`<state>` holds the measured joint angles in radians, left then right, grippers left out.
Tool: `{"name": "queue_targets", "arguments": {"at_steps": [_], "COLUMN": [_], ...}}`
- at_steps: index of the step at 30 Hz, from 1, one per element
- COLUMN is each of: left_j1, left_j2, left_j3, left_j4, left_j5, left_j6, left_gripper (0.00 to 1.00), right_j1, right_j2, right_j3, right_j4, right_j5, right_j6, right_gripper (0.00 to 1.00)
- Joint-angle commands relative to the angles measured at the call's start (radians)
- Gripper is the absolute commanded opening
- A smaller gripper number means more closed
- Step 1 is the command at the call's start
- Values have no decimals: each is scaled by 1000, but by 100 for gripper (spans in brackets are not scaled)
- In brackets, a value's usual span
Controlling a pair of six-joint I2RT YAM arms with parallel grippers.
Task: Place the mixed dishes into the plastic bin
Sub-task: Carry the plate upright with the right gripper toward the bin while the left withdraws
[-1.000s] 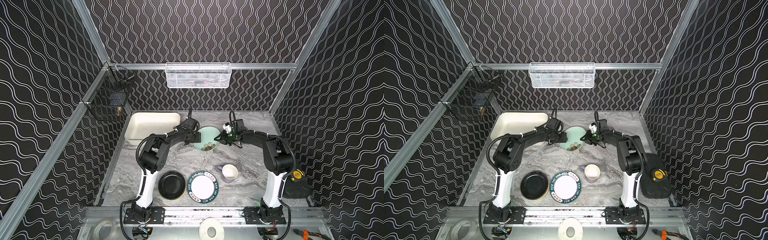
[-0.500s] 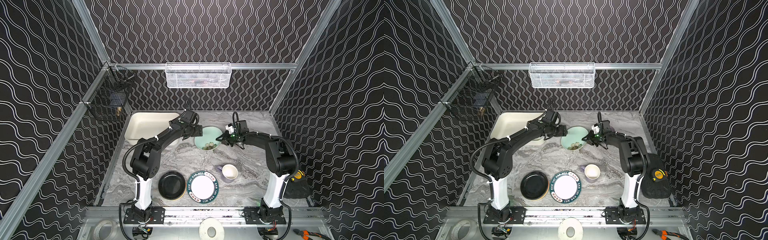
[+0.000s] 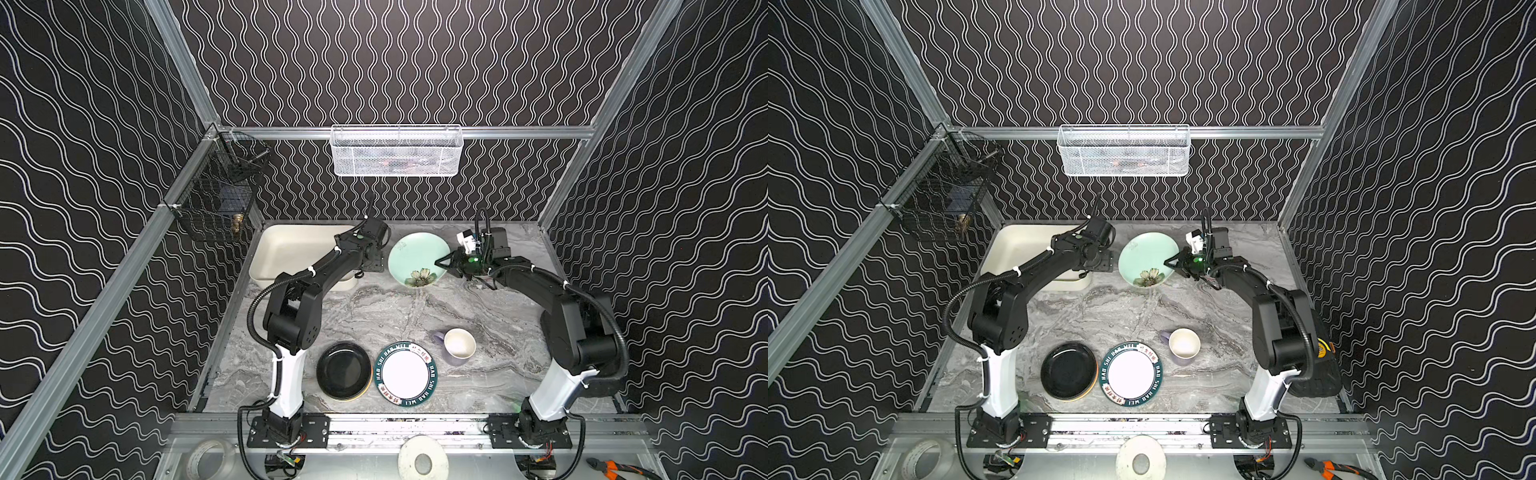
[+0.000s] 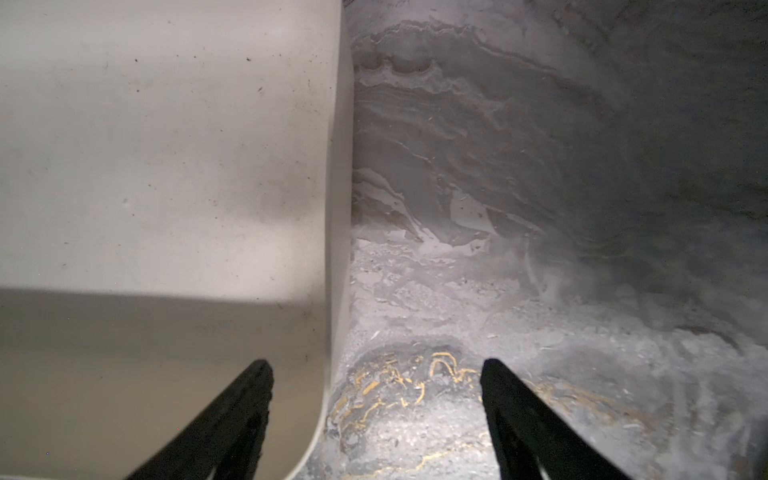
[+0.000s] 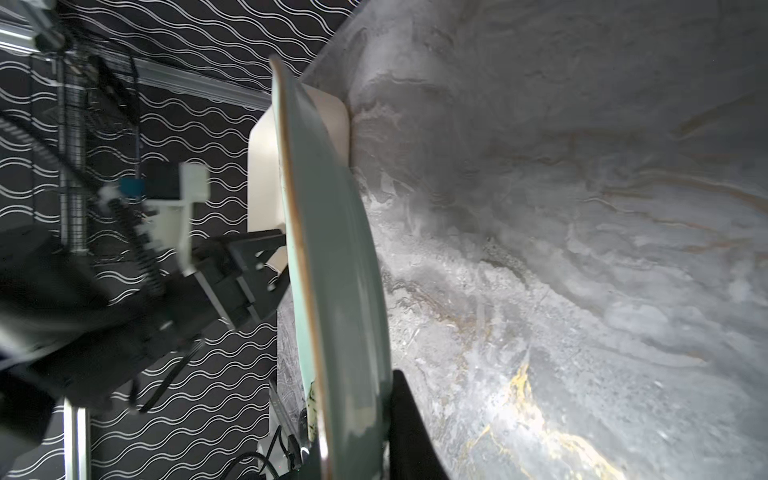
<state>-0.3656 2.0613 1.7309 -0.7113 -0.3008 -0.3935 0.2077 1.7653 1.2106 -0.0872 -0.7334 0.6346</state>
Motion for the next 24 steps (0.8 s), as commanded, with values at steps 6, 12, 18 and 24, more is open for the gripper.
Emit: {"name": "queue_targets", "arguments": {"at_steps": [6, 12, 18, 24], "left_j1": [33, 33, 22, -13], "left_j2": [63, 97, 76, 69], "left_j3": [10, -7, -39, -54], "left_j4": [-6, 24, 75, 86], "left_j5": [-25, 72, 197, 248], "left_j6": [14, -7, -44, -76], "left_gripper": [81, 66, 36, 20], "right_j1": [0, -3, -31, -92], "right_j2": [-90, -138, -204, -277], "right_j3": [-15, -22, -52, -100], "right_j4": [-24, -71, -114, -125], "right_j5": [-23, -9, 15, 20], "right_j6": [-40, -65, -85, -78], "right_gripper": [5, 5, 5, 5]}}
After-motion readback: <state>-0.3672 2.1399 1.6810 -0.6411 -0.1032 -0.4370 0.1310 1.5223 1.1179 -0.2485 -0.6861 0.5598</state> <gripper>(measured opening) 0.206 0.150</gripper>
